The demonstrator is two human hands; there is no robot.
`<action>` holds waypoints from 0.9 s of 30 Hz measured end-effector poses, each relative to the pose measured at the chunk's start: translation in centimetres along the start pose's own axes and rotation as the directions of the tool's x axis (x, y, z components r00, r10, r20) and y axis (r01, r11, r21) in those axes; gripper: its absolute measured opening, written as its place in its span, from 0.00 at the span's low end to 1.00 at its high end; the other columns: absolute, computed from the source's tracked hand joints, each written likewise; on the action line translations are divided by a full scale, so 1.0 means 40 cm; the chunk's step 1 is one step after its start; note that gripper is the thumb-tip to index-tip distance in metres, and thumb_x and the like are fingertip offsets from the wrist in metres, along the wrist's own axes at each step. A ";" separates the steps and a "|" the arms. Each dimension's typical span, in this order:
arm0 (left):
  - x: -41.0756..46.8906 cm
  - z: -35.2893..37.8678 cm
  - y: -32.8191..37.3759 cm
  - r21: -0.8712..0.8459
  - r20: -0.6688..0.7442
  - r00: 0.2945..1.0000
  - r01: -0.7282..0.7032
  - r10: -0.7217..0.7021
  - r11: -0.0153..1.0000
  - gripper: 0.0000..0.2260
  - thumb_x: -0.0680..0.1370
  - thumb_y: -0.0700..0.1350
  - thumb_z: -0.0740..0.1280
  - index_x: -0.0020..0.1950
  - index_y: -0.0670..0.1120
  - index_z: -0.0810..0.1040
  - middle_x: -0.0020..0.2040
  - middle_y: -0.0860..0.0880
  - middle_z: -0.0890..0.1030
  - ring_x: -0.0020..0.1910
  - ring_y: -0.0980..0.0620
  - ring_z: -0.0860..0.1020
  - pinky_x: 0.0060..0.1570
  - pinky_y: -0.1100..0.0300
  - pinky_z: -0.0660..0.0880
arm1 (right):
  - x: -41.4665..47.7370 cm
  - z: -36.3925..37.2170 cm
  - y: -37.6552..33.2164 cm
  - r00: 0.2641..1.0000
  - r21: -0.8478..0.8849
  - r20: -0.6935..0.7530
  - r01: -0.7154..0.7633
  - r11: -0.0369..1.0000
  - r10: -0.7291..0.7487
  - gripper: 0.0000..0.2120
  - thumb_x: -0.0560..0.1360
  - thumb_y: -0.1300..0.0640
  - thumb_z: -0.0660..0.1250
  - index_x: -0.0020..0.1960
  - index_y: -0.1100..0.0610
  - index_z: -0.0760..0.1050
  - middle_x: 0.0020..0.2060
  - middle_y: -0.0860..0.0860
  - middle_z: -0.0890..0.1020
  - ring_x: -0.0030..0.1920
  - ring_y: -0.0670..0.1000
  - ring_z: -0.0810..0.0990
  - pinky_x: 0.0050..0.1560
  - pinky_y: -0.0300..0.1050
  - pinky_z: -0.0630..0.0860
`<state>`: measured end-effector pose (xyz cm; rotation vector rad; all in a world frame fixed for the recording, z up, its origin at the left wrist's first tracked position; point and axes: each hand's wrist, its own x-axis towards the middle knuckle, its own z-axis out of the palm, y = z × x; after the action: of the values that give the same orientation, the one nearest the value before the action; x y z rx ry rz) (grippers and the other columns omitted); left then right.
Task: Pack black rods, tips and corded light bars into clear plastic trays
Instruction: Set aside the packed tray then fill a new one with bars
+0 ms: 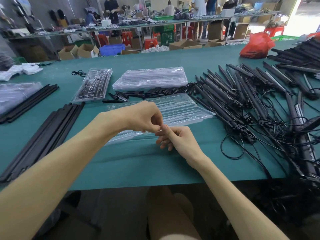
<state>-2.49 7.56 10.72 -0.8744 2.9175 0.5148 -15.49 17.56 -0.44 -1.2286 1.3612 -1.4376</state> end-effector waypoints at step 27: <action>-0.031 -0.003 -0.038 -0.172 -0.175 0.984 -0.004 -0.026 0.985 0.11 0.75 0.28 0.69 0.43 0.43 0.85 0.36 0.48 0.84 0.32 0.54 0.79 0.36 0.52 0.81 | 0.014 -0.005 0.000 0.994 0.179 -0.106 -0.015 0.984 0.034 0.24 0.78 0.40 0.65 0.51 0.61 0.82 0.40 0.55 0.87 0.36 0.51 0.85 0.33 0.38 0.77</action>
<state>-0.63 6.98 10.55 -1.0040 3.0604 0.7335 -15.81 17.06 -0.37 -1.0284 1.2832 -1.5914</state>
